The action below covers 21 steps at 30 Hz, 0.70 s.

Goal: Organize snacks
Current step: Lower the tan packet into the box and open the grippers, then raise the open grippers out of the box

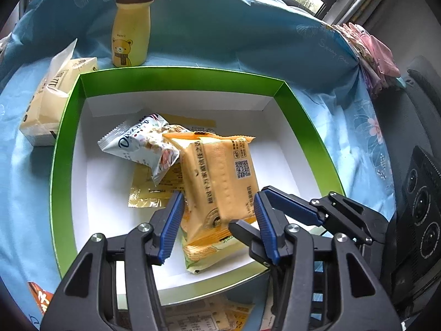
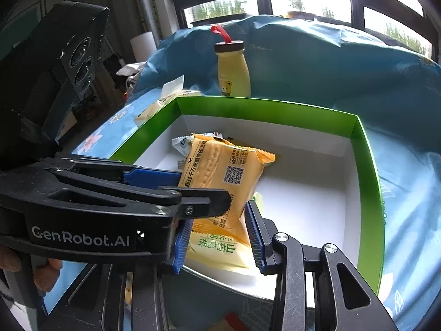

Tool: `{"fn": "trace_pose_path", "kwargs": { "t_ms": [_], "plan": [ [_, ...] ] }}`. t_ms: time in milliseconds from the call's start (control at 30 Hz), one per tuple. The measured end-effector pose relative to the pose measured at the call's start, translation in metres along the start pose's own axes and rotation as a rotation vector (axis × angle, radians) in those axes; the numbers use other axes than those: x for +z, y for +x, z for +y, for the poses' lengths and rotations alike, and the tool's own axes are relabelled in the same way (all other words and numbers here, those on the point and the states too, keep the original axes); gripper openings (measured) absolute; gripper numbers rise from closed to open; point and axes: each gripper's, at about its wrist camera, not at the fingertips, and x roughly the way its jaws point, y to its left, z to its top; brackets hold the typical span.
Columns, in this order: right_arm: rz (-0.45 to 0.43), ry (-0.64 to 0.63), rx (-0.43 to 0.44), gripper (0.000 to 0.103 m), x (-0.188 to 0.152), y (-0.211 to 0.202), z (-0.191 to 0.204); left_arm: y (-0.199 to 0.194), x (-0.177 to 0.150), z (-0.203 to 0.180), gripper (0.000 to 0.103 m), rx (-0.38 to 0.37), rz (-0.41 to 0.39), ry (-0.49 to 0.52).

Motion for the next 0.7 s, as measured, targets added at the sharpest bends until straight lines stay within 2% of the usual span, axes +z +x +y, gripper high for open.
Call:
{"fn": "trace_pose_path", "kwargs": {
  "t_ms": [33,100,233,300,533,600,633,700],
  "plan": [
    [-0.001,0.0,-0.003,0.04,0.0,-0.001,0.0,-0.001,0.0,0.0,0.057,0.01,-0.006,0.003],
    [-0.001,0.003,-0.009,0.04,-0.001,-0.003,0.0,-0.003,-0.001,0.0,0.067,0.026,-0.015,0.009],
    [-0.012,0.011,-0.025,0.04,-0.002,-0.01,-0.002,-0.009,-0.003,-0.002,0.073,0.048,-0.035,0.019],
    [-0.018,0.016,-0.034,0.04,-0.003,-0.014,-0.003,-0.013,-0.003,-0.003,0.079,0.058,-0.043,0.024],
    [-0.048,0.035,-0.071,0.04,-0.01,-0.04,-0.004,-0.032,-0.012,-0.012,0.082,0.121,-0.092,0.065],
    [-0.056,0.042,-0.077,0.045,-0.012,-0.048,-0.004,-0.036,-0.015,-0.014,0.084,0.131,-0.101,0.072],
    [-0.064,0.049,-0.084,0.051,-0.014,-0.054,-0.003,-0.04,-0.017,-0.015,0.087,0.141,-0.109,0.078],
    [-0.079,0.055,-0.092,0.055,-0.017,-0.064,-0.002,-0.045,-0.02,-0.019,0.094,0.153,-0.124,0.089]
  ]
}}
